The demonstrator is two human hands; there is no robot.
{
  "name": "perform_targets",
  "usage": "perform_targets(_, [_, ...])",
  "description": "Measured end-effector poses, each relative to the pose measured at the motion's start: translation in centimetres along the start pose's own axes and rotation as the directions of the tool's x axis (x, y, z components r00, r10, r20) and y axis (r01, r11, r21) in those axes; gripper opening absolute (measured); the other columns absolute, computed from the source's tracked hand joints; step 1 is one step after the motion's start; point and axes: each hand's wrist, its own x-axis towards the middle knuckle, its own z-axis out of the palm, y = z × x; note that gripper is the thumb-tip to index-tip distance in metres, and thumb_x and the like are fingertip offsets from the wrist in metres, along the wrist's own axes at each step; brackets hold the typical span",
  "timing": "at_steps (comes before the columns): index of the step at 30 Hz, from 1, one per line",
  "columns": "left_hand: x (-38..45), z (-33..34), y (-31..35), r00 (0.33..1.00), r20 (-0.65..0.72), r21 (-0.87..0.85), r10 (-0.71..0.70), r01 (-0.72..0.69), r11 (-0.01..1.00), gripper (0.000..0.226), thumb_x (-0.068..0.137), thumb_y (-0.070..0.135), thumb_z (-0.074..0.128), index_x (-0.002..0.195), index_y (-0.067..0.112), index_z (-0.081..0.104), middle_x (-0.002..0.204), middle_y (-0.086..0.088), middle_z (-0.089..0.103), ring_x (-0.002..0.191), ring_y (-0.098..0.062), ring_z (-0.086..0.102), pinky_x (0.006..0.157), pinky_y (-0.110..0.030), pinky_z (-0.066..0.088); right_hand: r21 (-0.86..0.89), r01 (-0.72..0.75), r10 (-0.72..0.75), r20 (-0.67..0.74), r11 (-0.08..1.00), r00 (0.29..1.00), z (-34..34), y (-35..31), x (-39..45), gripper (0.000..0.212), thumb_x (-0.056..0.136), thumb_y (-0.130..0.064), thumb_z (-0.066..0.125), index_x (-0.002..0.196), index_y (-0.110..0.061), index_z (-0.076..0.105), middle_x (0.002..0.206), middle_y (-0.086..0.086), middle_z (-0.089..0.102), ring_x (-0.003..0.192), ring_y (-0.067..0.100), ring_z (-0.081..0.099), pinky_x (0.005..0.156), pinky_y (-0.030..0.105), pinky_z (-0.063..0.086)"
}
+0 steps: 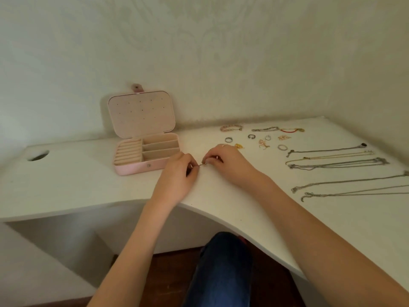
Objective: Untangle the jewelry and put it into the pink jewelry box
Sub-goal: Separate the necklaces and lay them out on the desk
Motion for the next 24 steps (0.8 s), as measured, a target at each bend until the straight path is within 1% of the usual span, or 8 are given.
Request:
perform_targets(4, [-0.1, -0.2, 0.2, 0.999, -0.040, 0.032, 0.029, -0.028, 0.999, 0.017, 0.090, 0.020, 0.055, 0.078, 0.009, 0.050, 0.083, -0.004, 0.048, 0.083, -0.019, 0.042, 0.070, -0.029, 0.031, 0.259, -0.091, 0.127, -0.127, 0.962, 0.984, -0.1, -0.5, 0.2, 0.013, 0.094, -0.014, 0.054, 0.090, -0.011, 0.066, 0.082, -0.007, 0.063, 0.076, 0.007, 0.056, 0.074, 0.018, 0.046])
perform_targets(6, [-0.1, -0.2, 0.3, 0.999, -0.034, 0.050, 0.030, -0.028, 0.998, 0.020, 0.091, 0.022, 0.054, 0.076, 0.009, 0.048, 0.082, -0.004, 0.049, 0.082, -0.021, 0.043, 0.071, -0.034, 0.034, 0.531, -0.165, 0.254, -0.098, 0.831, 0.962, -0.4, -0.9, 0.2, 0.014, 0.096, -0.013, 0.049, 0.091, -0.010, 0.062, 0.084, -0.002, 0.065, 0.077, 0.009, 0.061, 0.074, 0.024, 0.052])
perform_targets(8, [-0.1, -0.2, 0.3, 0.999, -0.032, 0.073, 0.038, -0.035, 0.997, 0.018, 0.091, 0.022, 0.054, 0.077, 0.010, 0.050, 0.080, -0.001, 0.049, 0.081, -0.021, 0.044, 0.072, -0.036, 0.036, 0.762, -0.190, 0.342, -0.044, 0.619, 0.939, -1.0, -1.5, 0.1, 0.017, 0.099, -0.012, 0.044, 0.091, -0.008, 0.058, 0.083, 0.002, 0.067, 0.075, 0.013, 0.066, 0.074, 0.025, 0.055])
perform_targets(11, [-0.1, -0.2, 0.2, 0.999, -0.029, 0.051, 0.040, -0.038, 0.998, 0.015, 0.091, 0.020, 0.055, 0.080, 0.011, 0.053, 0.077, 0.003, 0.051, 0.078, -0.021, 0.048, 0.073, -0.038, 0.039, 0.876, -0.177, 0.369, -0.001, 0.449, 0.929, -1.7, -1.4, 0.0, 0.018, 0.099, -0.016, 0.045, 0.091, -0.009, 0.059, 0.076, 0.005, 0.067, 0.071, 0.017, 0.068, 0.074, 0.029, 0.056])
perform_targets(16, [-0.1, -0.1, 0.0, 0.996, -0.091, -0.006, 0.011, -0.011, 1.000, 0.013, 0.088, 0.013, 0.057, 0.078, 0.008, 0.050, 0.074, -0.003, 0.054, 0.071, -0.023, 0.049, 0.064, -0.036, 0.039, 0.820, -0.203, 0.370, -0.012, 0.535, 0.929, -2.1, -1.4, -0.1, 0.017, 0.097, -0.020, 0.050, 0.093, -0.012, 0.064, 0.072, 0.001, 0.063, 0.065, 0.016, 0.064, 0.068, 0.028, 0.053])
perform_targets(19, [-0.2, -0.1, 0.1, 0.994, -0.103, 0.028, 0.029, -0.027, 0.999, 0.013, 0.080, 0.010, 0.064, 0.088, 0.011, 0.054, 0.084, 0.003, 0.054, 0.081, -0.017, 0.050, 0.069, -0.031, 0.041, 0.829, -0.156, 0.317, -0.027, 0.537, 0.948, -2.4, -1.7, -0.2, 0.014, 0.095, -0.018, 0.054, 0.092, -0.011, 0.066, 0.085, 0.000, 0.068, 0.081, 0.015, 0.067, 0.077, 0.030, 0.056])
perform_targets(21, [-0.1, -0.2, 0.5, 0.996, -0.083, -0.096, 0.010, -0.018, 0.995, 0.022, 0.080, 0.014, 0.067, 0.100, 0.017, 0.058, 0.094, 0.010, 0.058, 0.090, -0.008, 0.052, 0.078, -0.021, 0.042, 0.830, -0.119, 0.237, -0.016, 0.544, 0.971, -2.5, -2.1, -0.3, 0.011, 0.092, -0.016, 0.059, 0.092, -0.011, 0.068, 0.094, -0.002, 0.069, 0.093, 0.012, 0.065, 0.085, 0.030, 0.055])
perform_targets(24, [0.6, -0.5, 2.4, 0.996, -0.022, -0.433, -0.087, 0.069, 0.899, 0.015, 0.087, 0.022, 0.064, 0.102, 0.021, 0.062, 0.097, 0.015, 0.066, 0.093, -0.001, 0.060, 0.079, -0.018, 0.044, 0.785, -0.099, 0.176, -0.013, 0.612, 0.984, -2.4, -2.7, -0.2, 0.011, 0.089, -0.015, 0.061, 0.094, -0.008, 0.069, 0.087, -0.001, 0.067, 0.084, 0.008, 0.062, 0.081, 0.022, 0.053])
